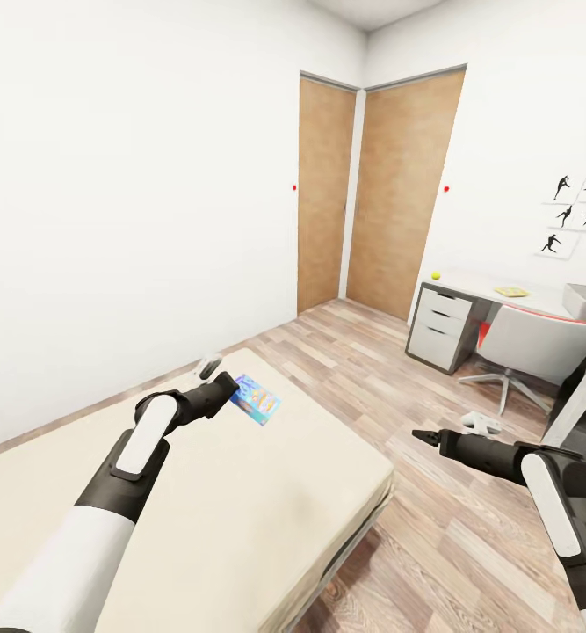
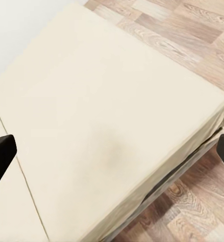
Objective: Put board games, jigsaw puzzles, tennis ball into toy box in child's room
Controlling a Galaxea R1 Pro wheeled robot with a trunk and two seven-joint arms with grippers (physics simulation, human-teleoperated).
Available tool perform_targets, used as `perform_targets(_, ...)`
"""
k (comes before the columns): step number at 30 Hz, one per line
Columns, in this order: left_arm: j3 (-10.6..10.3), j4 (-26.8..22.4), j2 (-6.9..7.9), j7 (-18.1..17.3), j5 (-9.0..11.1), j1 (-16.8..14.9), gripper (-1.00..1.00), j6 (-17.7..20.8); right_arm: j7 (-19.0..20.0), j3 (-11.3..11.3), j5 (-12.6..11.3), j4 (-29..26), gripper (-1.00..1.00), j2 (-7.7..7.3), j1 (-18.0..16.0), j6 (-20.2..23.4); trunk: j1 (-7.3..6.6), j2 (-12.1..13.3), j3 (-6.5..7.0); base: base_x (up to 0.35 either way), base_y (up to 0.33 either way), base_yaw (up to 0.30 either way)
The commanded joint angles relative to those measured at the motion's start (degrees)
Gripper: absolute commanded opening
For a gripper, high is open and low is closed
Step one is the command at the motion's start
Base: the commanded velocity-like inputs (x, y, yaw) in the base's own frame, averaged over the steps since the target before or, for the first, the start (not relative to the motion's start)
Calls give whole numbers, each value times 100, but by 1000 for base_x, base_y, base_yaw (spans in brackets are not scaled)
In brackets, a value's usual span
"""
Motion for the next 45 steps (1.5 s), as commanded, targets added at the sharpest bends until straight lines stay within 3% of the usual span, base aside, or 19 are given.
perform_targets(1,-13,-8,5,56,60,-6,-100,-4,61,-9,50,-17,100,2,-5,25,4,-13,-13,0,0,0)
perform_targets(18,-8,-8,22,56,64,-3,-100,-4,63,14,48,-309,100,-3,4,101,4,-13,-14,0,0,-23)
perform_targets(28,-6,-59,28,56,77,17,-100,-4,63,0,52,-337,100,-24,3,114,4,-13,-14,0,0,-220)
perform_targets(38,-4,-517,33,28,83,229,-100,-6,70,-8,40,-357,100,-67,2,116,4,-13,-14,0,0,-269)
perform_targets(45,123,-655,37,-63,77,389,-100,-14,71,-13,35,-358,100,-83,-2,117,4,-13,-14,0,0,-278)
